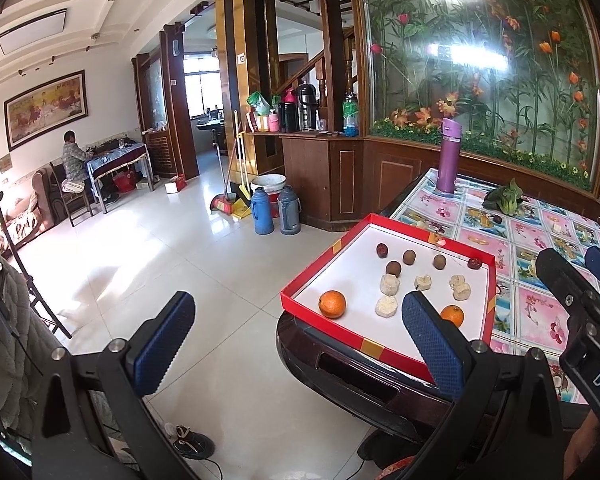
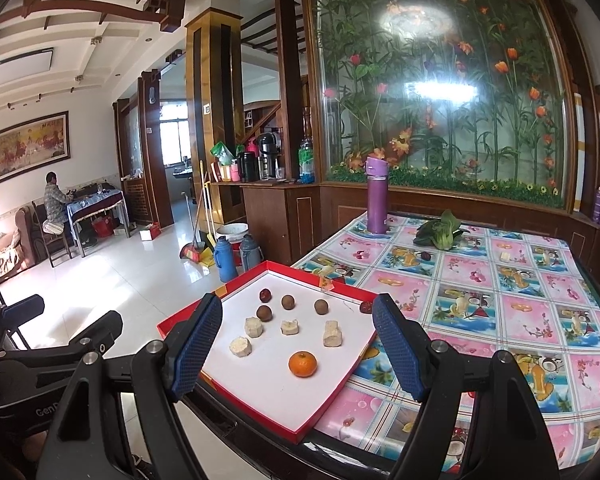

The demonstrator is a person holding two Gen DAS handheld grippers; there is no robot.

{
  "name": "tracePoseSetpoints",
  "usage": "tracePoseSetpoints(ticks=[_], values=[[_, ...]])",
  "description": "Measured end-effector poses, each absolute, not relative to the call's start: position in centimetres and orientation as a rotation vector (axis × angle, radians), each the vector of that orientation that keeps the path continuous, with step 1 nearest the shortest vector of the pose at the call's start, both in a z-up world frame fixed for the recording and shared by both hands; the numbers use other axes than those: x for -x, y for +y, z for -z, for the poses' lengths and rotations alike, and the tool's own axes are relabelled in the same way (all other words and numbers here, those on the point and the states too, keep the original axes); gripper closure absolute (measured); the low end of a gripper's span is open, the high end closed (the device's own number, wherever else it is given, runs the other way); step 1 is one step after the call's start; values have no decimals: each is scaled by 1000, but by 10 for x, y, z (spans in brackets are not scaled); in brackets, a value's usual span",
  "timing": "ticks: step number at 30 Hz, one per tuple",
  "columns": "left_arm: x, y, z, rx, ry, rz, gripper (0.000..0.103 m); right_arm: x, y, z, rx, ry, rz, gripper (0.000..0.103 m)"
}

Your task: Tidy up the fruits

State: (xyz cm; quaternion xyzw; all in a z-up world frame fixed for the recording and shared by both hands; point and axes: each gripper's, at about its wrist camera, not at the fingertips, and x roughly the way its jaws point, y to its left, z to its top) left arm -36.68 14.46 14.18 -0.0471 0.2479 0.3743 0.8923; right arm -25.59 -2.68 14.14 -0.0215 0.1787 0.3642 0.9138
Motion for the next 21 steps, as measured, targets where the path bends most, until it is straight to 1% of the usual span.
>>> tracePoseSetpoints(ticks=[21], values=[[357,139,-133,95,537,-749,0,252,-23,-131,41,389,-741,25]])
